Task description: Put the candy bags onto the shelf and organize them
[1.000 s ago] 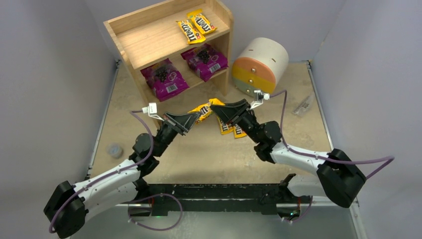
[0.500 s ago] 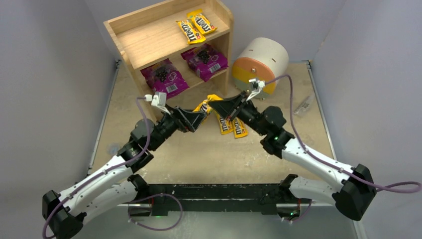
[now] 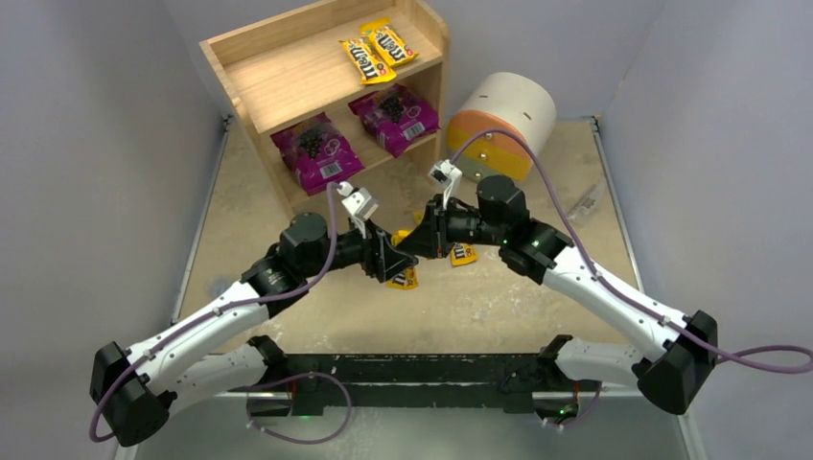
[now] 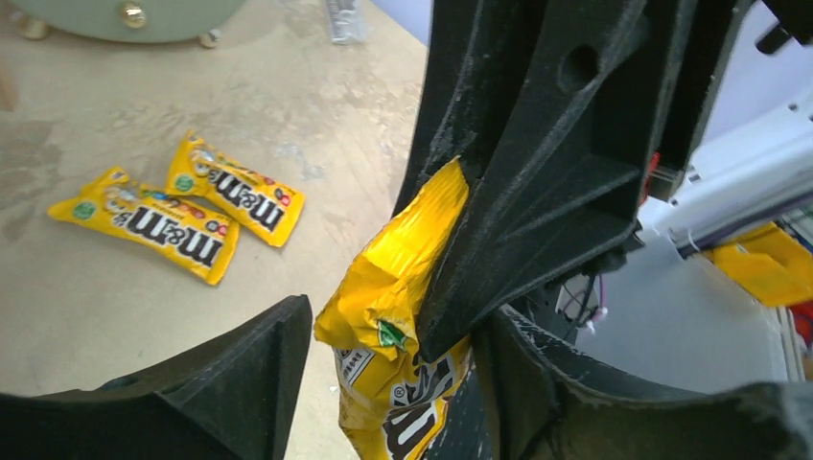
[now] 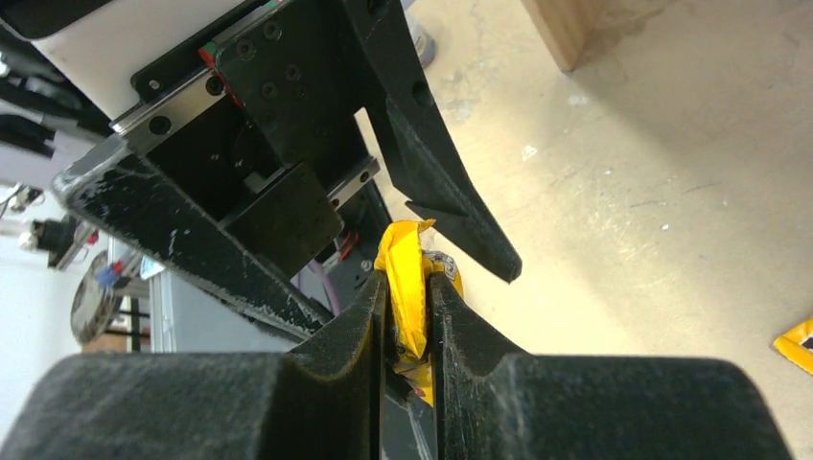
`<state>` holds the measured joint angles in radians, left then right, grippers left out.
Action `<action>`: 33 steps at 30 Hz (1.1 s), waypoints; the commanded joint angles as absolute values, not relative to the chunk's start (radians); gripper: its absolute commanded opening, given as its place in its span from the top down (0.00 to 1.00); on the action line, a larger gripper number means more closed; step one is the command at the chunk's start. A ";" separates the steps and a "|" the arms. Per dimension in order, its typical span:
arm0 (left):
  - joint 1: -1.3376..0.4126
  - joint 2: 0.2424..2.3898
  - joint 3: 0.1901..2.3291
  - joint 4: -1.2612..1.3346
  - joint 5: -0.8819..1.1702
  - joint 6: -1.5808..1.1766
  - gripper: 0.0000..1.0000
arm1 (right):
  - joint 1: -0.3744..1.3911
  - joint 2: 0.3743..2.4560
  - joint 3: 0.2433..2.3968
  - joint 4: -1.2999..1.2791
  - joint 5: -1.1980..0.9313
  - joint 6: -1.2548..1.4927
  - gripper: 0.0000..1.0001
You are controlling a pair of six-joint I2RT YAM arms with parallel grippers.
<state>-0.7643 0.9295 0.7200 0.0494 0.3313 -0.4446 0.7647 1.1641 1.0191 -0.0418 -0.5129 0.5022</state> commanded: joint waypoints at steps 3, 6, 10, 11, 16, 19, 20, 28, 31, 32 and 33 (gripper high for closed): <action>-0.764 0.937 0.689 0.173 0.497 -0.412 0.47 | 0.770 1.117 1.072 -0.098 -0.651 0.456 0.98; -0.764 0.917 0.648 0.255 0.561 -0.433 0.64 | 0.769 1.118 1.088 -0.137 -0.621 0.439 0.96; -0.764 0.908 0.650 0.246 0.557 -0.437 0.89 | 0.770 1.109 1.108 -0.153 -0.571 0.433 0.84; -0.763 0.911 0.656 0.235 0.546 -0.438 0.90 | 0.770 1.101 1.113 -0.151 -0.546 0.434 0.77; -0.764 0.937 0.668 0.233 0.491 -0.474 0.99 | 0.770 1.026 1.075 -0.051 -0.414 0.446 0.35; -0.764 0.947 0.678 0.220 0.411 -0.498 1.00 | 0.770 0.955 1.030 -0.006 -0.335 0.446 0.15; -0.764 0.950 0.687 0.205 0.369 -0.508 1.00 | 0.770 0.933 1.011 0.008 -0.314 0.444 0.10; -0.764 0.875 0.647 0.393 -0.057 -0.771 1.00 | 0.770 0.817 0.715 0.338 -0.218 0.592 0.07; -0.764 0.832 0.617 0.468 -0.088 -0.807 1.00 | 0.770 0.835 0.642 0.443 -0.210 0.647 0.08; -0.764 0.824 0.612 0.473 -0.099 -0.816 1.00 | 0.770 0.845 0.644 0.446 -0.183 0.649 0.10; -0.764 0.819 0.609 0.472 -0.108 -0.837 1.00 | 0.770 0.861 0.648 0.453 -0.189 0.650 0.11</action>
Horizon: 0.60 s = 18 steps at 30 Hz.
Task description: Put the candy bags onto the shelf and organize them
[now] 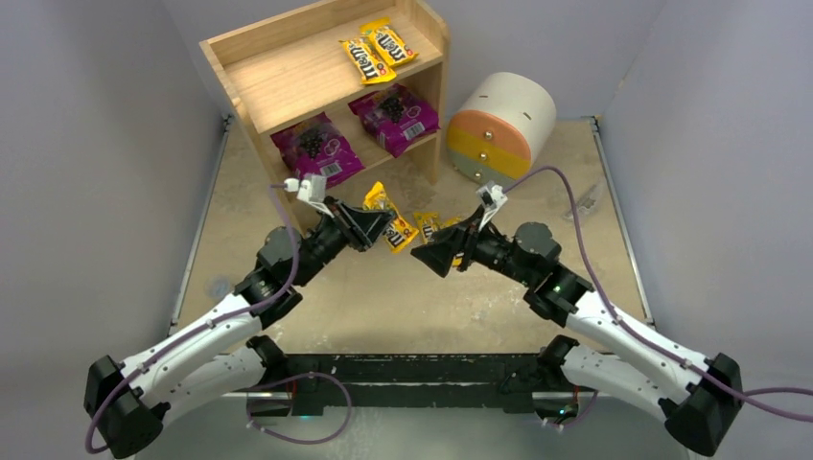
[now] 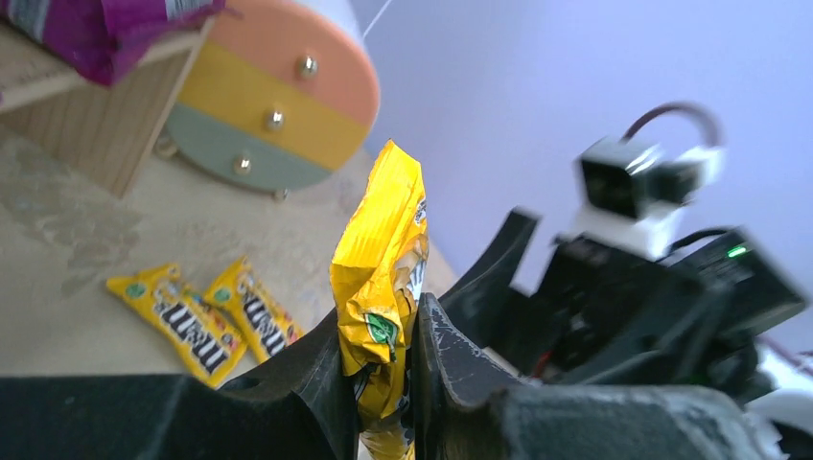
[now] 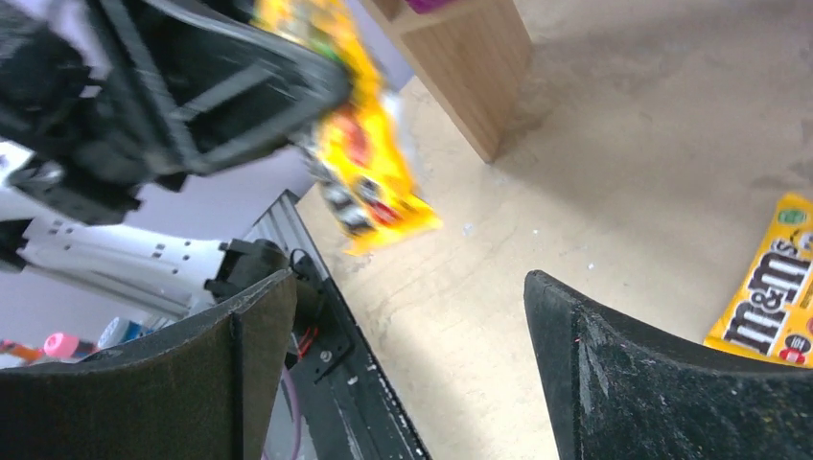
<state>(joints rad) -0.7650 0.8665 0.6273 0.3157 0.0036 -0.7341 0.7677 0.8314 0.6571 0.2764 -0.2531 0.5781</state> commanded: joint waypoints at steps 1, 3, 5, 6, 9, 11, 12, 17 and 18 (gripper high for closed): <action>-0.764 0.817 0.604 0.477 -0.111 -0.852 1.00 | 0.770 0.879 0.647 0.470 -0.194 0.664 0.11; -0.764 0.818 0.591 0.501 -0.096 -0.876 1.00 | 0.770 0.917 0.644 0.532 -0.209 0.704 0.12; -0.764 0.817 0.566 0.546 -0.082 -0.899 1.00 | 0.770 0.953 0.634 0.622 -0.220 0.762 0.14; -0.765 0.817 0.554 0.564 -0.082 -0.912 1.00 | 0.770 0.968 0.626 0.671 -0.223 0.787 0.15; -0.764 0.817 0.540 0.584 -0.082 -0.932 1.00 | 0.770 1.004 0.606 0.802 -0.235 0.845 0.19; -0.764 0.818 0.538 0.590 -0.083 -0.941 1.00 | 0.770 1.023 0.601 0.861 -0.228 0.876 0.23; -0.764 0.818 0.535 0.601 -0.084 -0.945 1.00 | 0.770 1.034 0.604 0.877 -0.228 0.890 0.27; -0.765 0.821 0.520 0.643 -0.075 -0.964 1.00 | 0.770 1.086 0.634 0.889 -0.275 0.916 0.42; -0.764 0.821 0.514 0.647 -0.079 -0.970 1.00 | 0.770 1.088 0.636 0.887 -0.288 0.915 0.43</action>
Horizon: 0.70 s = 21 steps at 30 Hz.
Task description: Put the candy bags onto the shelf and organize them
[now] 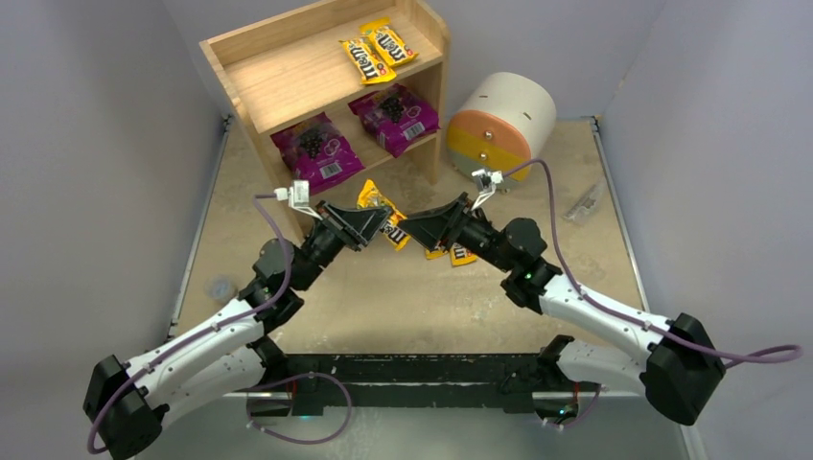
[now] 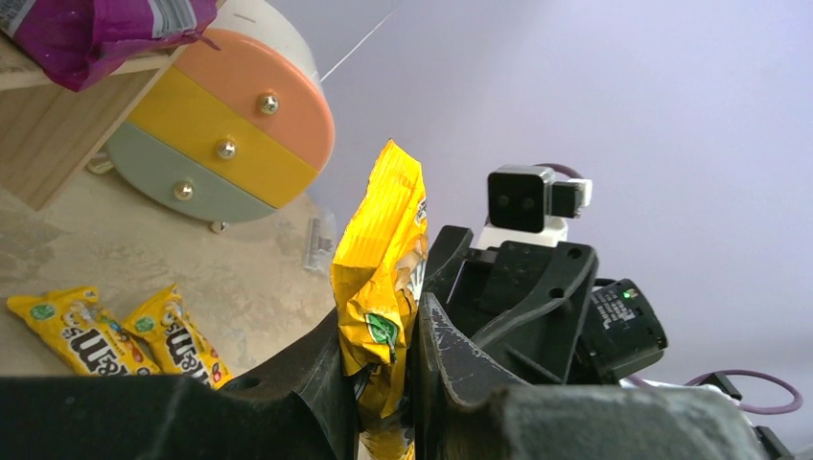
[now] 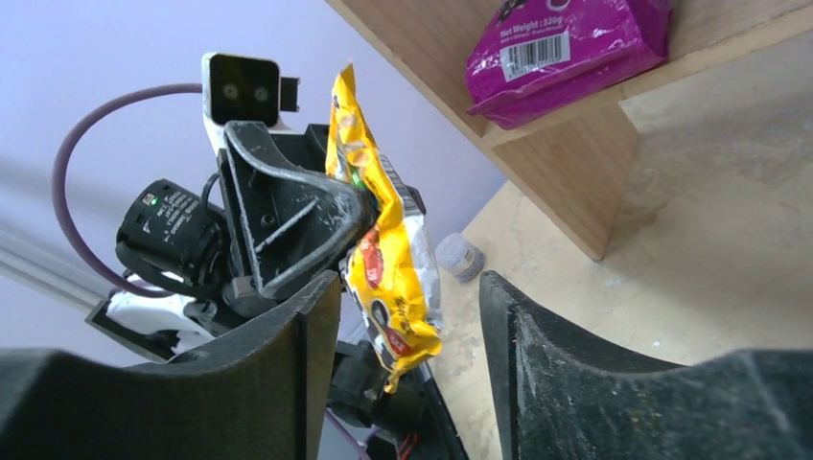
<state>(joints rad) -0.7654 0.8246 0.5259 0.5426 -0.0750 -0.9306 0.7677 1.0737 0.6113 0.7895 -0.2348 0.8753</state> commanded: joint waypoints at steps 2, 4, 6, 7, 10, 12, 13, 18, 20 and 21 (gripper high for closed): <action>-0.764 0.820 0.505 0.656 -0.086 -0.985 1.00 | 0.770 1.091 0.642 0.870 -0.311 0.913 0.44; -0.764 0.823 0.497 0.675 -0.086 -0.996 1.00 | 0.770 1.091 0.643 0.863 -0.328 0.909 0.46; -0.764 0.828 0.493 0.691 -0.078 -1.001 1.00 | 0.770 1.093 0.637 0.879 -0.332 0.917 0.51; -0.764 0.835 0.497 0.692 -0.072 -1.002 1.00 | 0.770 1.095 0.637 0.888 -0.335 0.921 0.55; -0.764 0.858 0.504 0.698 -0.048 -1.006 1.00 | 0.770 1.100 0.634 0.926 -0.344 0.929 0.74; -0.764 0.870 0.506 0.702 -0.033 -1.005 1.00 | 0.770 1.102 0.636 0.926 -0.363 0.930 0.83; -0.764 0.872 0.507 0.697 -0.033 -0.998 1.00 | 0.771 1.098 0.632 0.919 -0.373 0.937 0.87; -0.764 0.828 0.513 0.604 -0.082 -0.955 0.74 | 0.770 1.040 0.615 0.847 -0.377 0.920 0.93; -0.765 0.804 0.512 0.581 -0.102 -0.940 0.54 | 0.770 1.013 0.617 0.765 -0.368 0.901 0.95; -0.765 0.791 0.515 0.553 -0.119 -0.933 0.43 | 0.770 1.003 0.619 0.732 -0.366 0.889 0.95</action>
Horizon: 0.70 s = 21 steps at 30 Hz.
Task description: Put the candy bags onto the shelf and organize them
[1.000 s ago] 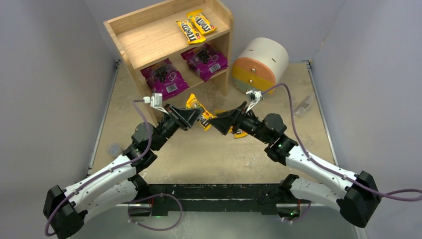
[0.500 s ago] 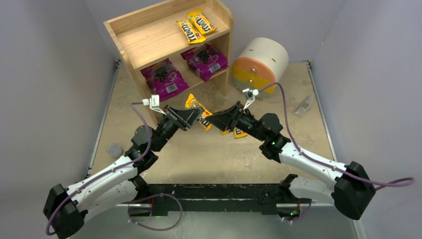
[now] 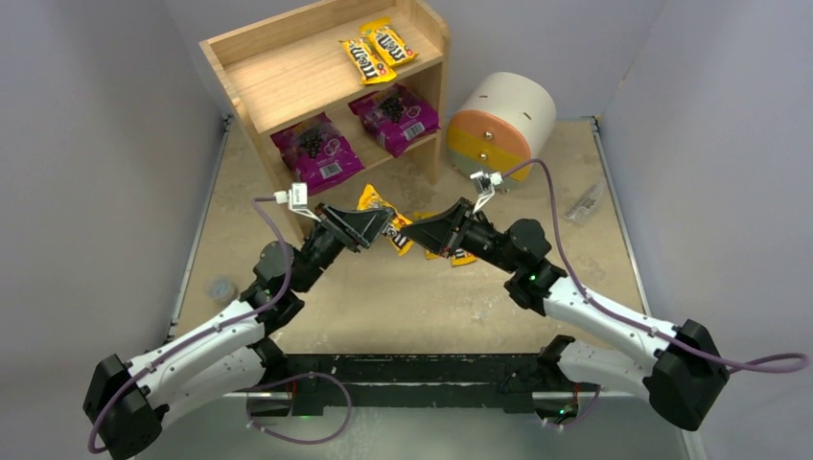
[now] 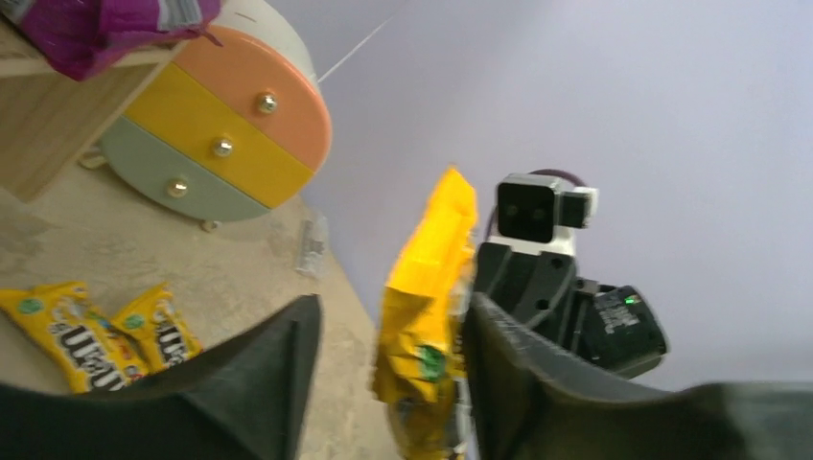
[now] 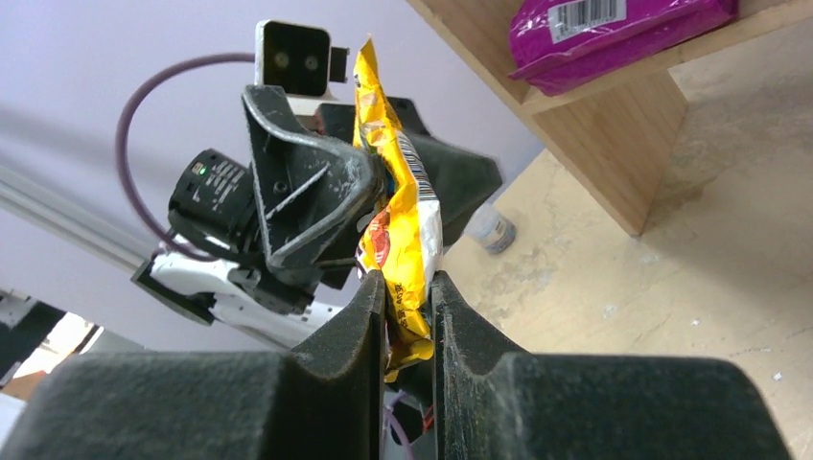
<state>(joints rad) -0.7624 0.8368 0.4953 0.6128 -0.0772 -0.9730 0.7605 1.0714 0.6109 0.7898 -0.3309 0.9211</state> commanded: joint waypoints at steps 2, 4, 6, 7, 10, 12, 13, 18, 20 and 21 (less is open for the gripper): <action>-0.764 0.766 0.533 0.469 -0.161 -0.903 0.32 | 0.770 0.979 0.629 0.671 -0.360 0.872 0.95; -0.764 0.737 0.572 0.326 -0.225 -0.862 0.24 | 0.770 0.959 0.647 0.620 -0.356 0.855 0.95; -0.764 0.699 0.627 0.154 -0.311 -0.839 0.20 | 0.769 0.937 0.678 0.549 -0.333 0.836 0.95; -0.764 0.680 0.643 0.078 -0.350 -0.832 0.19 | 0.769 0.932 0.699 0.506 -0.315 0.819 0.95; -0.765 0.613 0.652 -0.090 -0.425 -0.822 0.19 | 0.769 0.932 0.753 0.444 -0.262 0.759 0.95; -0.764 0.571 0.650 -0.175 -0.472 -0.839 0.17 | 0.769 0.941 0.796 0.412 -0.224 0.734 0.95; -0.764 0.549 0.646 -0.205 -0.485 -0.843 0.17 | 0.769 0.946 0.817 0.394 -0.209 0.724 0.95; -0.764 0.468 0.617 -0.255 -0.472 -0.827 0.16 | 0.769 0.994 0.950 0.318 -0.170 0.683 0.97; -0.764 0.460 0.612 -0.255 -0.449 -0.808 0.15 | 0.769 1.017 0.999 0.314 -0.172 0.678 0.97; -0.765 0.461 0.615 -0.253 -0.432 -0.795 0.15 | 0.769 1.033 1.028 0.311 -0.174 0.677 0.98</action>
<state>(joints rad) -0.7662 0.4675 0.6189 -0.2066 -0.4461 -0.8509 0.7666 0.9993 0.9176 0.3286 -0.2054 0.7216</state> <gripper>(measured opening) 0.844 0.189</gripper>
